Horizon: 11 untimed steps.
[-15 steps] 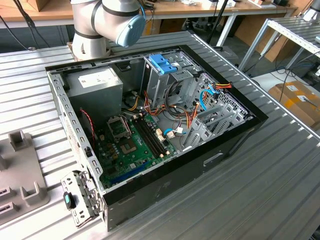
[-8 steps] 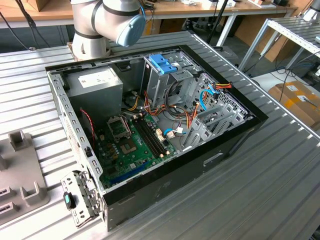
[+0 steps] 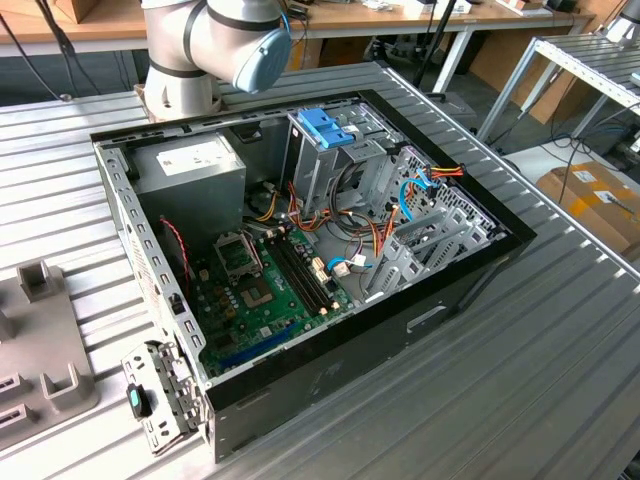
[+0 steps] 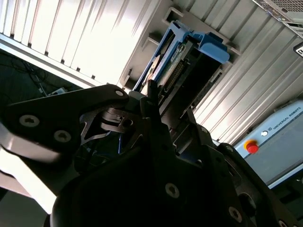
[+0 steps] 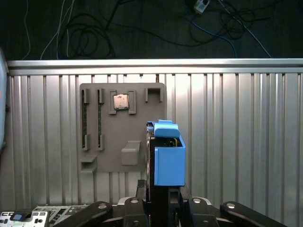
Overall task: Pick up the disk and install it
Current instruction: 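Pick up the disk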
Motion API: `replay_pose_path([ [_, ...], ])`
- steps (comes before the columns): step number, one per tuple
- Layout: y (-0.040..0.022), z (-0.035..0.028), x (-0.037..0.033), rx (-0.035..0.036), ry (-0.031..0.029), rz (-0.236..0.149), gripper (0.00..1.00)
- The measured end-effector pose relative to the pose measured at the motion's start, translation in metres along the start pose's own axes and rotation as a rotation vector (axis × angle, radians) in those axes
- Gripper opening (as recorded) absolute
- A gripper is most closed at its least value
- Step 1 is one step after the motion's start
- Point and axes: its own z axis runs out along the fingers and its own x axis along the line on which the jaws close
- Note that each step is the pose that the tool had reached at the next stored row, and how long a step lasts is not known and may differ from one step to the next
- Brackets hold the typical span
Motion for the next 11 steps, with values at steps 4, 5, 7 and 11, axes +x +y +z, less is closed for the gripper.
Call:
replay_pose_path([
  [4,-0.0059,0.0001,-0.0001,0.0000,0.0000,0.000,0.35],
  [5,-0.0074,0.0001,-0.0001,-0.0001,0.0000,0.000,0.35],
  [7,-0.0102,0.0001,-0.0002,0.0000,0.0000,0.000,0.35],
  [11,-0.0173,0.0003,-0.0003,0.0000,0.0000,0.000,0.35],
])
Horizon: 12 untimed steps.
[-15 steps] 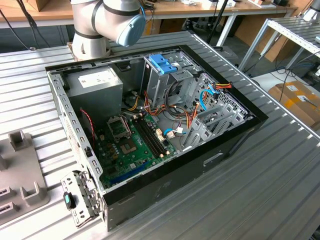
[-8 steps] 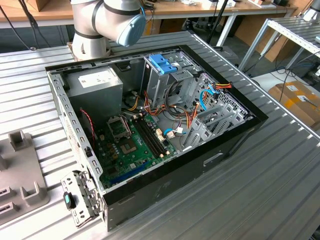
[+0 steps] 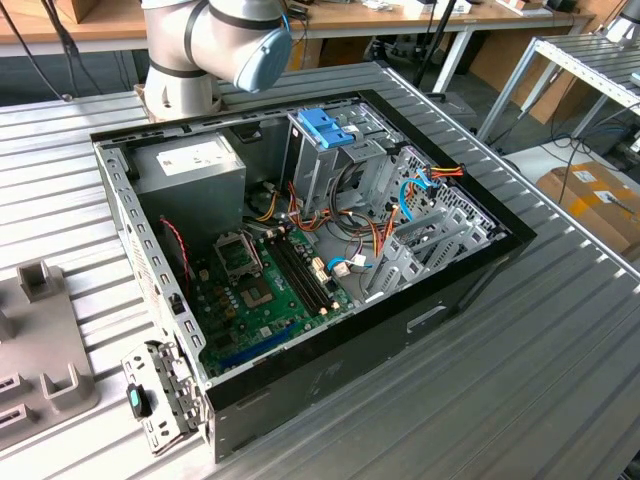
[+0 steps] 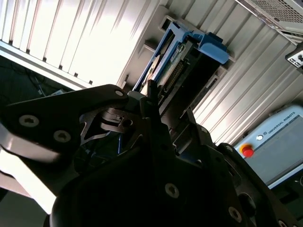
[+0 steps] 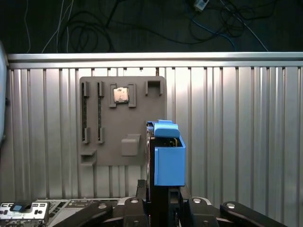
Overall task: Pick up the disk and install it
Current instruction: 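Pick up the disk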
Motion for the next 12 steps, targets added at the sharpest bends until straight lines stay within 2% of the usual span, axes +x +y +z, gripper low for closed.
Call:
replay_pose_path([
  [3,-0.0081,0.0001,-0.0001,0.0000,0.0001,0.000,0.35],
  [12,-0.0265,0.0004,-0.0004,0.0000,0.0000,0.000,0.35],
])
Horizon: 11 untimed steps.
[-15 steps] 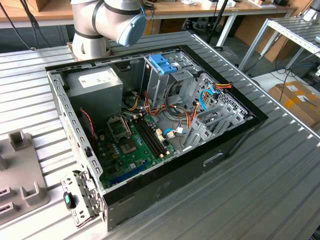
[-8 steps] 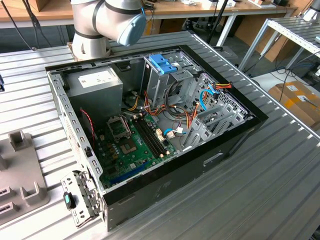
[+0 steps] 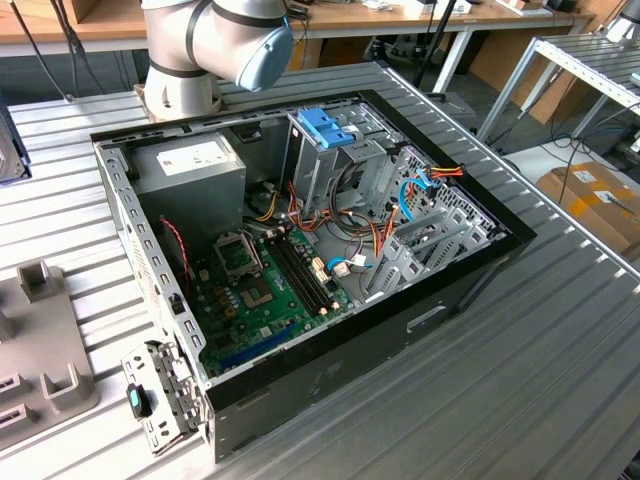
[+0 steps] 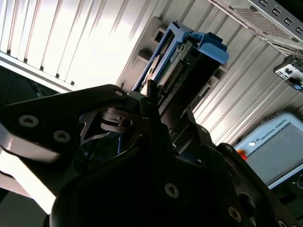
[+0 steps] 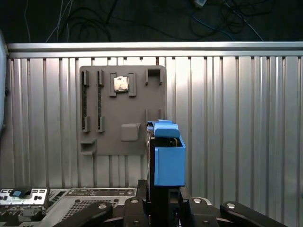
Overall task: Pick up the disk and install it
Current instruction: 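Pick up the disk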
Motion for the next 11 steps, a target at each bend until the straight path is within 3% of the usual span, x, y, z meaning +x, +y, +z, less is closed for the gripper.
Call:
replay_pose_path([
  [11,-0.0218,0.0003,-0.0003,0.0000,0.0000,0.000,0.35],
])
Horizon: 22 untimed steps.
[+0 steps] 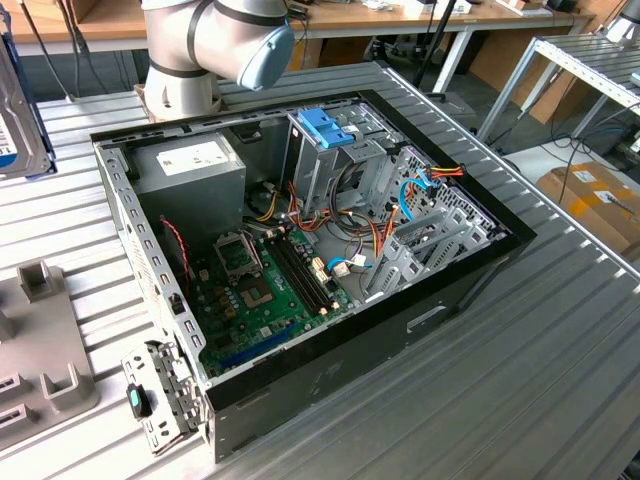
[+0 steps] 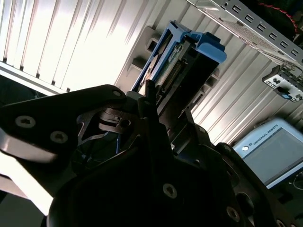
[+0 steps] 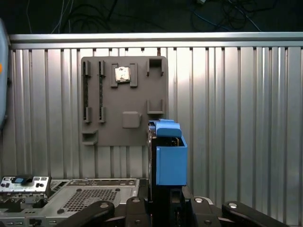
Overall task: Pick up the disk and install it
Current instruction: 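Pick up the disk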
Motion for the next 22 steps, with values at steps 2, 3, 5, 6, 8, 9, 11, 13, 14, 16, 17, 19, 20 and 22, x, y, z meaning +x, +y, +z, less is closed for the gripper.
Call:
replay_pose_path([
  [2,-0.0044,0.0000,-0.0001,-0.0001,0.0001,0.000,0.35],
  [3,-0.0066,0.0001,-0.0001,0.0000,0.0000,0.000,0.35],
  [5,-0.0132,0.0002,-0.0002,0.0000,0.0000,0.000,0.35],
  [6,-0.0211,0.0003,-0.0003,0.0000,0.0000,0.000,0.35],
  [8,-0.0325,0.0005,-0.0005,0.0000,0.0000,0.000,0.35],
  [9,-0.0346,0.0005,-0.0006,0.0000,0.0000,0.000,0.35],
  [11,-0.0404,0.0007,-0.0006,0.0000,0.0000,0.000,0.35],
  [13,-0.0479,0.0007,-0.0008,-0.0001,0.0001,0.000,0.35],
  [14,-0.0500,0.0008,-0.0008,0.0000,0.0000,0.000,0.35],
  [16,-0.0541,0.0009,-0.0009,0.0001,0.0000,0.000,0.35],
  [17,-0.0565,0.0009,-0.0009,0.0001,0.0000,0.000,0.35],
  [19,-0.0603,0.0009,-0.0010,0.0000,0.0000,0.000,0.35],
  [20,-0.0622,0.0010,-0.0010,0.0000,0.0000,0.000,0.35],
  [22,-0.0664,0.0011,-0.0011,0.0001,0.0000,0.000,0.35],
])
